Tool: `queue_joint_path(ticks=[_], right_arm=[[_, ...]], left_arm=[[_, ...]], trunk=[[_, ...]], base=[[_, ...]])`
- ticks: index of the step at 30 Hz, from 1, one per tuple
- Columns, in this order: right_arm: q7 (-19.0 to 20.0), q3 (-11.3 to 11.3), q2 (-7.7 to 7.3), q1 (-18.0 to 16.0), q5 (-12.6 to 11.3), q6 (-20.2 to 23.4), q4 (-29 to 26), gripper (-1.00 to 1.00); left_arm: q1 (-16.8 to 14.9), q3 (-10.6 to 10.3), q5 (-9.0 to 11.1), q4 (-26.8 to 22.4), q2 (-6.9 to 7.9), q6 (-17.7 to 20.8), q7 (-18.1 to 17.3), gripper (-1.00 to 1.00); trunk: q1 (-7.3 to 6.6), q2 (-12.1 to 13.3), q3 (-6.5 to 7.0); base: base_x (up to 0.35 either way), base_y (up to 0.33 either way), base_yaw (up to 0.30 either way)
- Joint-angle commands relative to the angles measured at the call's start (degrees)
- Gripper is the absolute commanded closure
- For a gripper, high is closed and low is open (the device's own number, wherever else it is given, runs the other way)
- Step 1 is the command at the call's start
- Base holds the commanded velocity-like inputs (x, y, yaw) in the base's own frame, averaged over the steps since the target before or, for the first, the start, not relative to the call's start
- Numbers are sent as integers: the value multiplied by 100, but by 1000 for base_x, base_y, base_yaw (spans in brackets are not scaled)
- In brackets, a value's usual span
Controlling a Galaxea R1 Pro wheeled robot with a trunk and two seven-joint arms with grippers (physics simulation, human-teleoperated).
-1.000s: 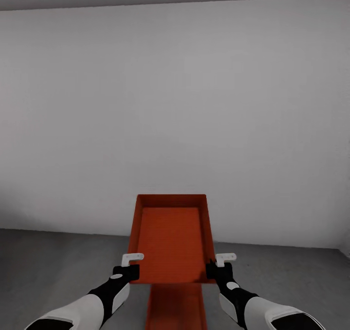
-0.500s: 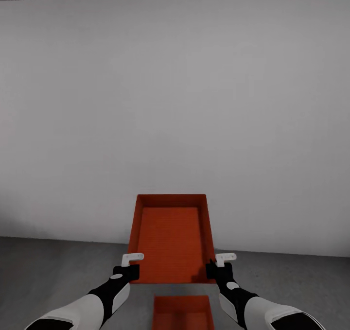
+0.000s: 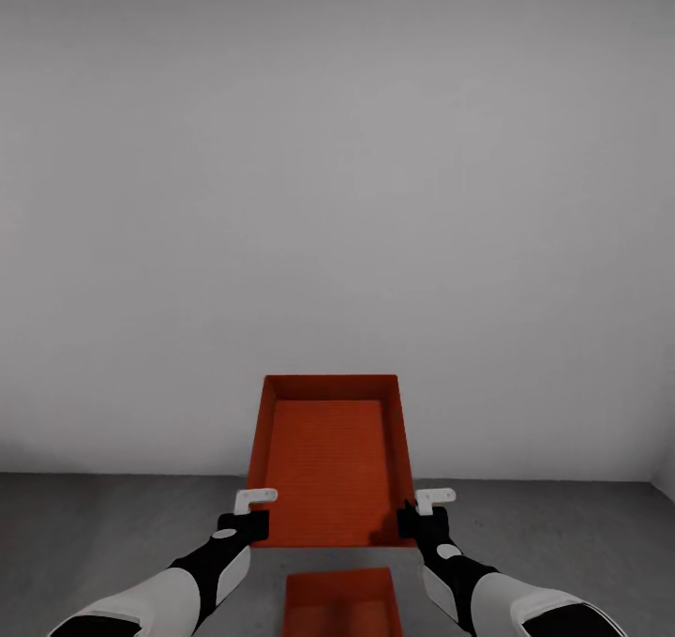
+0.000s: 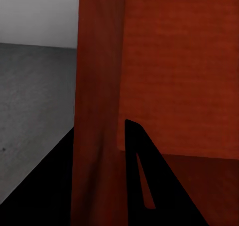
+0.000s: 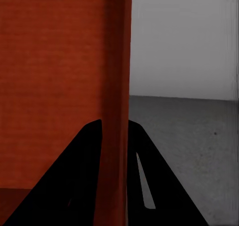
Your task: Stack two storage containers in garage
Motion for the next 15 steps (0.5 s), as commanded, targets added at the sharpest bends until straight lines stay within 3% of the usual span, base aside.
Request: queue_joint_path(ticks=[1, 8, 15], right_arm=[[-19, -67, -15, -3, -239, -51, 29, 100], [-19, -66, -15, -3, -238, -53, 29, 100], [-19, -73, -15, -3, -239, -53, 29, 100]], left_arm=[[-7, 337, -7, -13, 3, -27, 107, 100], [-7, 336, -7, -13, 3, -27, 107, 100], [-7, 336, -7, -13, 4, -27, 107, 100]], trunk=[[2, -5, -2], [2, -5, -2], [2, -5, -2]], base=[[0, 0, -234], [0, 0, -216], [0, 0, -40]])
